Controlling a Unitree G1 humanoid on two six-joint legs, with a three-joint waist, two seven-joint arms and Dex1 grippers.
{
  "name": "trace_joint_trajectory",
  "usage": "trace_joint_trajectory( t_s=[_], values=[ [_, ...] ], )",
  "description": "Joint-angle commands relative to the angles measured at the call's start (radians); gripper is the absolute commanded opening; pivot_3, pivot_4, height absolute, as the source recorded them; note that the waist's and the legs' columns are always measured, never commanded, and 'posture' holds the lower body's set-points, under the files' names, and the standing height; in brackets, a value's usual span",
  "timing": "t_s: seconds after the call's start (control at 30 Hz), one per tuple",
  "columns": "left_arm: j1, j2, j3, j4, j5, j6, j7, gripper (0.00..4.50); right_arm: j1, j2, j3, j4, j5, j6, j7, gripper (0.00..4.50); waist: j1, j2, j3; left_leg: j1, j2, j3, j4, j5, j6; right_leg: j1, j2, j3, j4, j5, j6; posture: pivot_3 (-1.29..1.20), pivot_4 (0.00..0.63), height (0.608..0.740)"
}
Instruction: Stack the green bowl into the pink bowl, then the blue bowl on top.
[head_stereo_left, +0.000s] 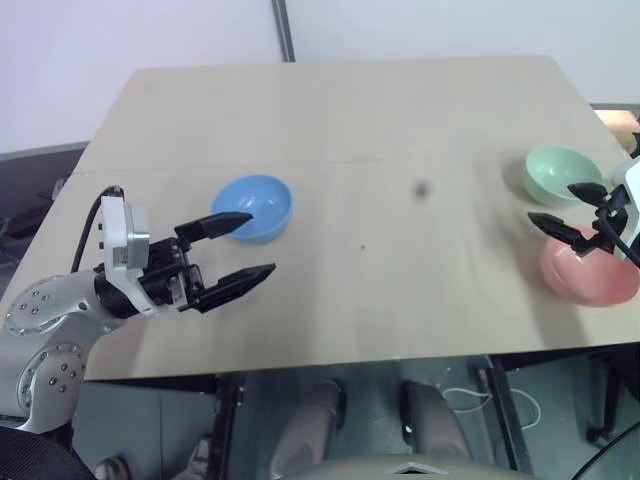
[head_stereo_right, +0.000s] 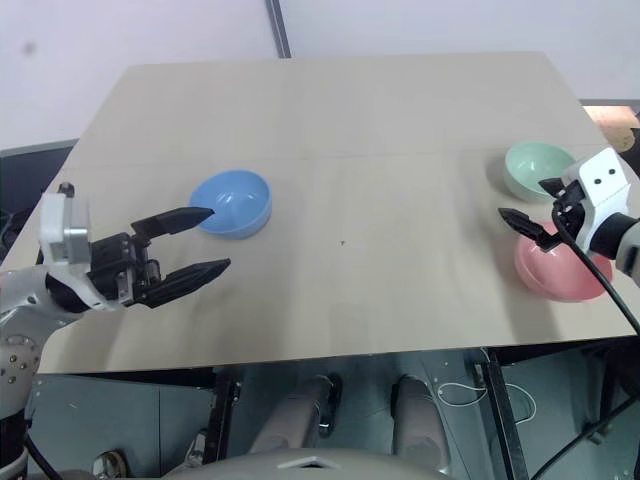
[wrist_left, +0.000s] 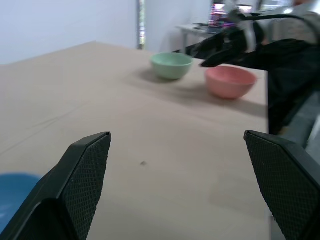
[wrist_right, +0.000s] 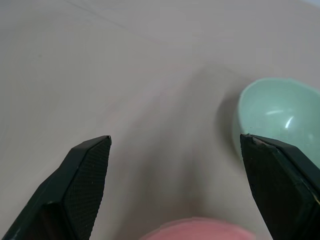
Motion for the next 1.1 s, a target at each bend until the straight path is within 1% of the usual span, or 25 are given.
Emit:
trace_joint_trajectory(
  t_s=[0.03, 0.1, 0.2, 0.33, 0.4, 0.43, 0.47, 0.5, 0.67, 0.77, 0.83, 0.9, 0.97, 1.0, 1.07, 1.1],
  values=[
    [-0.001, 0.031, -0.006, -0.028, -0.047, -0.014, -0.096, 4.5, 0.018, -0.036, -0.058, -0.166, -0.006, 0.198, -0.112, 4.46, 0.0, 0.0, 0.0, 0.0, 0.0, 0.0, 0.0, 0.0, 0.0, 0.0, 0.0, 0.0, 0.0, 0.0, 0.0, 0.0, 0.15, 0.74],
    [-0.011, 0.046, -0.011, -0.018, -0.075, 0.0, -0.14, 4.5, 0.031, -0.047, -0.068, -0.226, 0.024, 0.327, -0.133, 4.46, 0.004, 0.0, 0.0, 0.0, 0.0, 0.0, 0.0, 0.0, 0.0, 0.0, 0.0, 0.0, 0.0, 0.0, 0.0, 0.0, 0.15, 0.74],
    [-0.048, 0.076, -0.045, 0.013, -0.063, -0.01, -0.21, 4.5, 0.042, -0.035, -0.054, -0.271, 0.057, 0.486, -0.157, 4.46, 0.008, 0.0, 0.0, 0.0, 0.0, 0.001, 0.001, 0.0, 0.0, 0.0, 0.0, 0.0, 0.0, -0.001, 0.001, 0.0, 0.15, 0.74],
    [-0.104, 0.076, -0.08, 0.041, -0.046, -0.019, -0.226, 4.5, 0.048, 0.02, -0.03, -0.257, 0.032, 0.552, -0.219, 4.46, 0.01, 0.0, 0.0, 0.001, 0.0, 0.004, 0.001, 0.0, 0.0, 0.0, 0.001, 0.0, 0.001, 0.0, 0.001, 0.0, 0.15, 0.74],
    [-0.121, 0.071, -0.091, 0.05, -0.04, -0.02, -0.225, 4.5, 0.054, 0.041, -0.013, -0.233, 0.007, 0.551, -0.249, 3.94, 0.009, 0.0, 0.0, 0.001, 0.0, 0.005, 0.001, 0.0, 0.0, 0.0, 0.001, 0.0, 0.001, 0.0, 0.0, 0.0, 0.15, 0.74],
    [-0.125, 0.068, -0.095, 0.053, -0.036, -0.022, -0.225, 4.5, 0.058, 0.047, -0.005, -0.223, -0.002, 0.542, -0.258, 3.54, 0.009, 0.0, 0.0, 0.001, 0.0, 0.005, 0.001, 0.0, 0.0, 0.0, 0.001, 0.0, 0.0, 0.0, 0.0, 0.0, 0.15, 0.74],
    [-0.125, 0.066, -0.099, 0.056, -0.028, -0.029, -0.225, 4.5, 0.059, 0.053, 0.001, -0.213, -0.009, 0.531, -0.262, 2.99, 0.009, 0.0, 0.0, 0.0, 0.0, 0.006, 0.001, 0.0, 0.0, 0.0, 0.001, 0.0, 0.0, 0.0, 0.0, 0.0, 0.15, 0.74],
    [-0.122, 0.063, -0.099, 0.059, -0.024, -0.032, -0.224, 4.5, 0.06, 0.054, 0.008, -0.208, -0.013, 0.521, -0.263, 2.59, 0.009, 0.0, 0.0, 0.0, 0.0, 0.006, 0.001, 0.0, 0.0, 0.0, 0.001, 0.0, 0.0, 0.0, 0.0, 0.0, 0.15, 0.74],
    [-0.115, 0.056, -0.093, 0.066, -0.015, -0.039, -0.216, 4.5, 0.048, 0.062, 0.037, -0.206, -0.022, 0.489, -0.259, 0.1, 0.009, -0.001, -0.001, 0.001, 0.001, 0.006, 0.001, 0.0, 0.0, 0.0, 0.001, 0.0, 0.0, 0.0, 0.0, 0.0, 0.15, 0.74],
    [-0.1, 0.055, -0.084, 0.067, -0.009, -0.042, -0.212, 4.5, 0.036, 0.077, 0.056, -0.218, -0.035, 0.457, -0.265, 0.04, 0.007, -0.001, -0.001, 0.001, 0.001, 0.006, 0.001, 0.0, 0.0, 0.0, 0.001, 0.0, 0.0, 0.0, 0.002, 0.0, 0.15, 0.74],
    [-0.067, 0.054, -0.07, 0.072, -0.011, -0.039, -0.215, 4.5, 0.015, 0.101, 0.073, -0.281, 0.005, 0.412, -0.224, 0.04, 0.003, -0.001, -0.001, 0.001, 0.001, 0.006, 0.001, 0.0, 0.0, 0.0, 0.001, 0.0, 0.0, 0.0, 0.002, 0.0, 0.15, 0.74],
    [-0.032, 0.054, -0.059, 0.076, -0.002, -0.048, -0.223, 4.5, -0.008, 0.111, 0.134, -0.358, 0.04, 0.351, -0.164, 0.04, -0.007, 0.0, 0.0, 0.001, 0.002, 0.005, 0.001, 0.0, 0.0, 0.0, 0.002, 0.0, 0.0, 0.0, 0.002, 0.0, 0.15, 0.74],
    [-0.002, 0.05, -0.045, 0.076, -0.006, -0.048, -0.218, 4.5, -0.046, 0.15, 0.228, -0.4, 0.067, 0.258, -0.095, 0.04, -0.018, 0.0, 0.0, 0.002, 0.003, 0.004, 0.001, 0.0, 0.0, 0.0, 0.002, 0.001, 0.0, 0.0, 0.002, 0.0, 0.15, 0.74],
    [0.009, 0.047, -0.04, 0.078, -0.007, -0.05, -0.213, 4.5, -0.066, 0.166, 0.289, -0.406, 0.05, 0.207, -0.078, 0.04, -0.018, 0.0, 0.0, 0.002, 0.004, 0.003, 0.0, 0.0, 0.0, 0.0, 0.003, 0.0, 0.0, -0.001, 0.003, 0.0, 0.15, 0.74],
    [0.031, 0.038, -0.031, 0.083, -0.007, -0.051, -0.204, 4.5, -0.118, 0.225, 0.423, -0.364, -0.009, 0.127, -0.081, 0.04, -0.018, -0.001, 0.0, 0.002, 0.005, 0.002, 0.001, 0.0, 0.0, 0.0, 0.003, -0.001, 0.0, -0.001, 0.003, 0.0, 0.15, 0.74],
    [0.044, 0.033, -0.028, 0.088, -0.002, -0.055, -0.203, 4.5, -0.152, 0.254, 0.503, -0.318, -0.067, 0.066, -0.087, 0.04, -0.017, -0.001, 0.0, 0.002, 0.005, 0.002, 0.001, 0.0, 0.0, 0.0, 0.003, -0.001, 0.0, -0.001, 0.003, 0.0, 0.15, 0.74]
  ],
)
